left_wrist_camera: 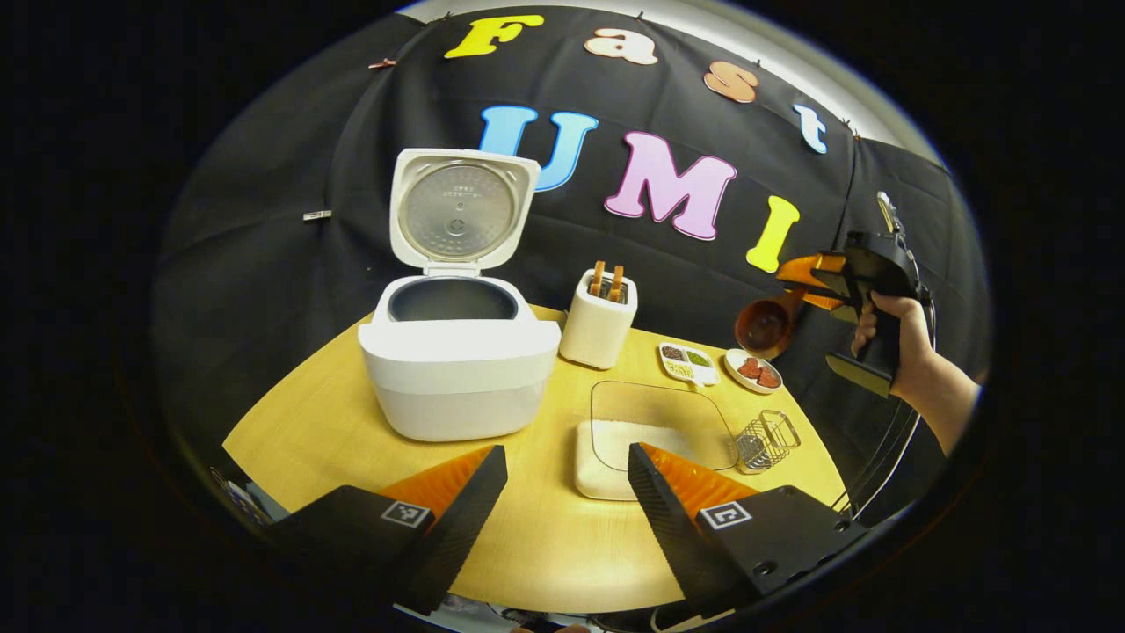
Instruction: Close the left gripper, press the button to open the rice cooker; take a wooden spoon from the chopstick holder with the right hand, scoop a spoonful of rice and pour it into the rice cooker, then put the wooden spoon back into the chopstick holder.
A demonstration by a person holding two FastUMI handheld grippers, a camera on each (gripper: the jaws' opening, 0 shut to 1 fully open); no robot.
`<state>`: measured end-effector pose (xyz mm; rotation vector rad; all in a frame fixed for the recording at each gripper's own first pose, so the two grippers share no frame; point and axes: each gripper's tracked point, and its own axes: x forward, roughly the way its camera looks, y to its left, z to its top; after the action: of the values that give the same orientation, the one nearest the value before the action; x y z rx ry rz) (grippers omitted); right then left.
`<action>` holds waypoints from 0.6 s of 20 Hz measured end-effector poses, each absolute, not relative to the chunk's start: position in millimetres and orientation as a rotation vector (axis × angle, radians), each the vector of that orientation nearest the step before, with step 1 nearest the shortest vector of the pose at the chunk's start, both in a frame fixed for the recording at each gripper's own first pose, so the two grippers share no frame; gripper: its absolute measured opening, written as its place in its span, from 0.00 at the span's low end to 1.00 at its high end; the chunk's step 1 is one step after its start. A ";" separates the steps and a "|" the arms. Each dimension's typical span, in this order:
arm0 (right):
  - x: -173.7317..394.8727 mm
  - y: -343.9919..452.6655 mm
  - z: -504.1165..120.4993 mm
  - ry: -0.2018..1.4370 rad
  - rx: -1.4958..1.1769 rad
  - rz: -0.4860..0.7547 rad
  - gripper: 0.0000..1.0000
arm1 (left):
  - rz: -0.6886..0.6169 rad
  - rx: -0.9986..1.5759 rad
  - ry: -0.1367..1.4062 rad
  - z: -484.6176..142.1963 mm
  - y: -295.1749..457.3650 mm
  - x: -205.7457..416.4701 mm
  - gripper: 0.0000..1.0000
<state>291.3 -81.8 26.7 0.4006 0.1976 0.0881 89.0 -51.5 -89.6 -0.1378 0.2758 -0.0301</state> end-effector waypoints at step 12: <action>266.1 -210.2 -49.7 0.309 0.452 -0.107 0.19 | -0.016 -0.099 0.290 -85.1 -95.2 100.8 0.95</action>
<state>266.1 -210.2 -49.7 0.4515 0.3092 -0.1069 100.8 -95.2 -85.1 -0.0988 0.2904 -0.0165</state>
